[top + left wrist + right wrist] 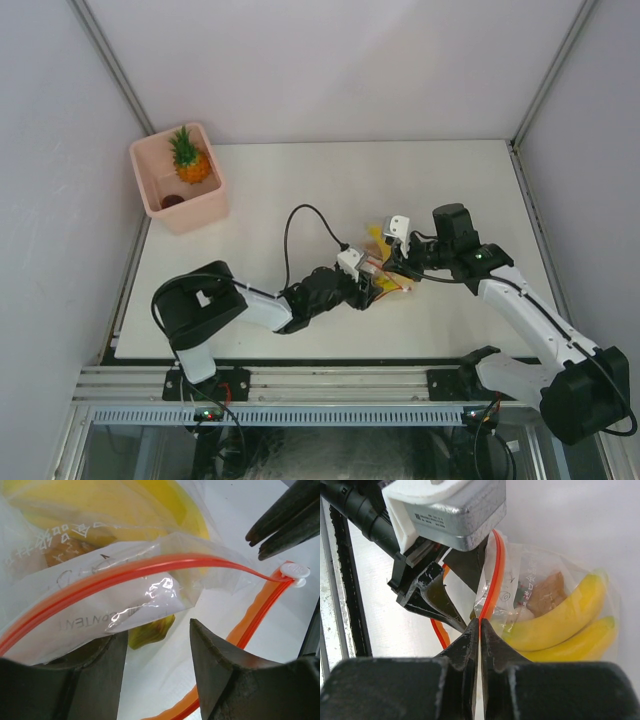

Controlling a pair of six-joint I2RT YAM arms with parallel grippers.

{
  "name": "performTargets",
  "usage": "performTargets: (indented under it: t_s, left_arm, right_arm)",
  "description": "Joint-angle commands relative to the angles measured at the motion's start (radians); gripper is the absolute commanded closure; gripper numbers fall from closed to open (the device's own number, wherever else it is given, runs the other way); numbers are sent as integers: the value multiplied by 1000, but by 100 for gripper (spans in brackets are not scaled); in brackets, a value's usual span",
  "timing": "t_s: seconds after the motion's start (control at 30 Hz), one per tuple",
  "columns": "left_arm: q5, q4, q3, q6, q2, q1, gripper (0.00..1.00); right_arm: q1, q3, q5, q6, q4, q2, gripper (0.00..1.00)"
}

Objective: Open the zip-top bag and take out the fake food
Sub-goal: Pick up the fake fruit from the zipper food storage bag.

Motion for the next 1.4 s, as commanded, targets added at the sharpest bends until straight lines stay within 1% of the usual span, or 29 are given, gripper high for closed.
performTargets:
  t_s: [0.0,0.2,0.33,0.53,0.77,0.83,1.0,1.1,1.2,1.37]
  left_arm:
    - [-15,100,60,62,35,-7,42]
    - [-34,146,80,123,75,-24,38]
    - [-47,161,95,170,97,-35,38]
    - [-50,271,87,227,142,-45,40]
    - [-68,280,92,253,163,-47,41]
    - [-70,281,93,253,171,-46,40]
    - [-73,291,96,258,185,-48,40]
    - [-77,293,98,268,187,-46,40]
    - [-76,299,102,275,193,-47,40]
    - [-70,312,110,280,210,-48,40]
  right_arm:
    - [3,11,-29,-9,10,-13,98]
    - [-8,17,-38,-29,-6,-12,98]
    - [-13,28,-58,-58,-42,-16,98]
    - [-51,54,-98,-118,-116,-20,96]
    - [-141,59,-154,-139,-139,-62,78]
    - [-166,59,-150,-139,-139,-72,75]
    - [-238,55,-79,-61,-74,-87,74]
    - [-271,34,19,51,16,-82,74]
    - [-303,22,115,125,84,-61,74]
    - [-329,16,194,180,119,-10,74]
